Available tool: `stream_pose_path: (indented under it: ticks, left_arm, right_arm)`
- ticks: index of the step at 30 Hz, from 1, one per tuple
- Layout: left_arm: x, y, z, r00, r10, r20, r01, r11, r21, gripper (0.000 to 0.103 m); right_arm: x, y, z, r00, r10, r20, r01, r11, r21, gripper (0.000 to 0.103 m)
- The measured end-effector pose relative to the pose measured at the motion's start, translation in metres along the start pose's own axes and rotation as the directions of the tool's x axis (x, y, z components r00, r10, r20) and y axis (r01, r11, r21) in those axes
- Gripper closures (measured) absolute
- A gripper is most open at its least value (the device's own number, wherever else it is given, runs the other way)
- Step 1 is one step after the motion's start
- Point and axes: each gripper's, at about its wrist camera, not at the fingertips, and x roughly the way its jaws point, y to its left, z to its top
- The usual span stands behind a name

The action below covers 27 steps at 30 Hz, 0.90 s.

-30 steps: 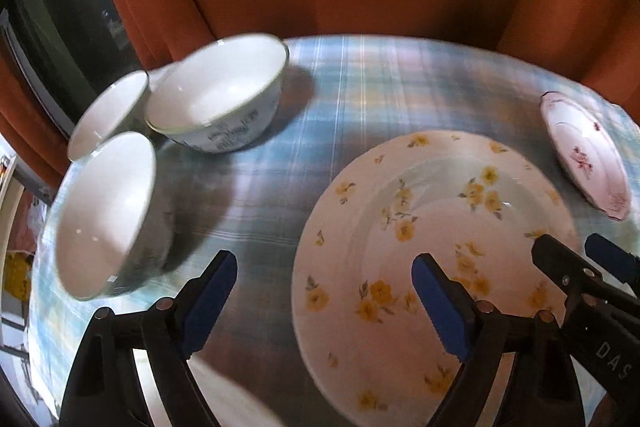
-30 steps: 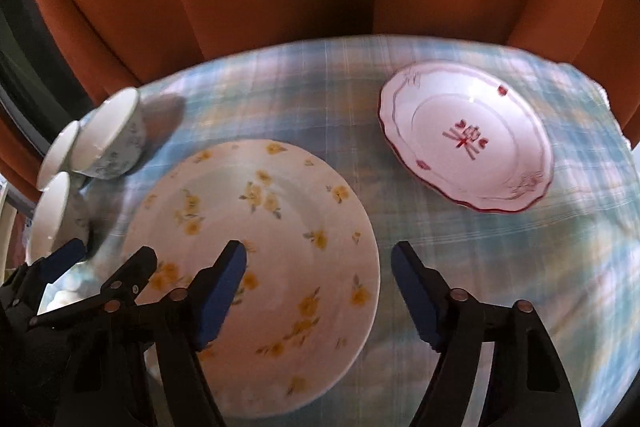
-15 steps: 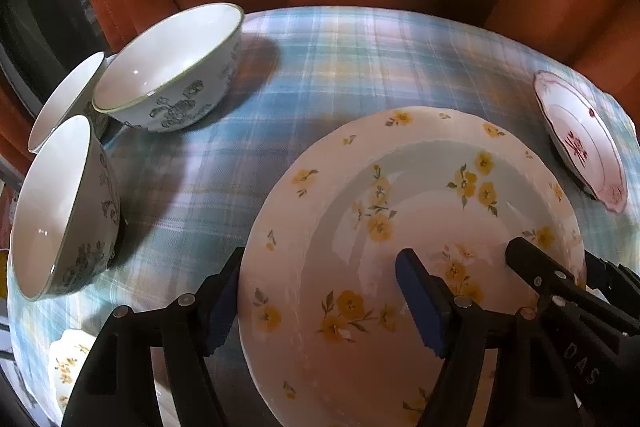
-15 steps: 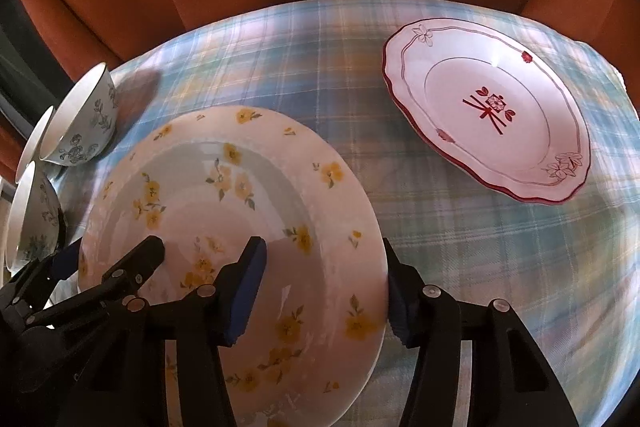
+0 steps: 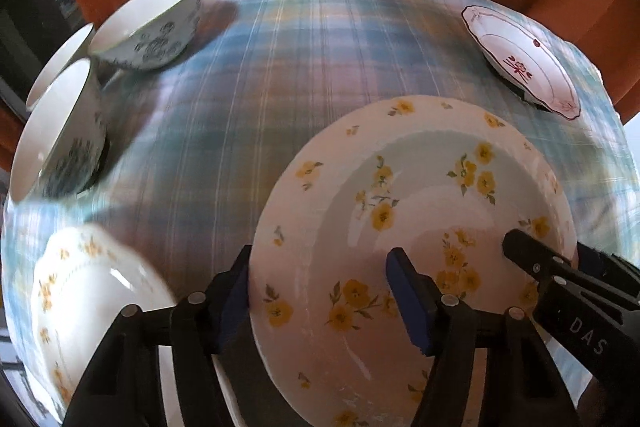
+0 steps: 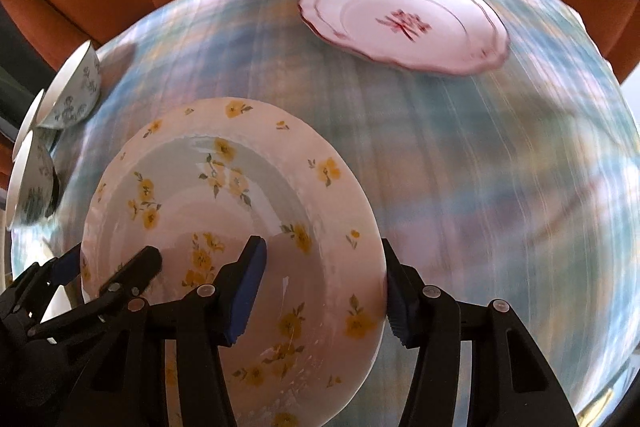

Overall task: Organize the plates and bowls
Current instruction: 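Lift the deep plate with both grippers and carry it over the scalloped plate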

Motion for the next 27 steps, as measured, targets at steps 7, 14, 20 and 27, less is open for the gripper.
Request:
stream_pose_path:
  ticks: [7,14,20,27]
  left_arm:
    - [0.0,-0.005,-0.002,0.999,0.034,0.006,-0.034,0.999,0.007,0.037]
    - [-0.001,-0.012,0.0,0.997,0.073,-0.006,-0.073,0.997,-0.011,0.035]
    - [-0.011,-0.016,0.0,0.997,0.071,0.005,-0.071,0.997,0.008,0.036]
    - [-0.027,-0.015,-0.004,0.999,0.022,0.03,-0.023,1.0,0.02,0.036]
  right_arm:
    - [-0.001,-0.001,-0.01,1.0,0.001,0.011,-0.001,1.0,-0.007,0.045]
    - [0.003,0.006,-0.004,1.0,-0.024,0.015,0.024,0.999,-0.021,0.04]
    - [-0.006,0.008,-0.008,0.998,-0.058,0.017,0.058,0.998,-0.028,0.039]
    - [-0.023,0.005,-0.015,0.997,-0.077,0.021,0.077,0.997,-0.01,0.039]
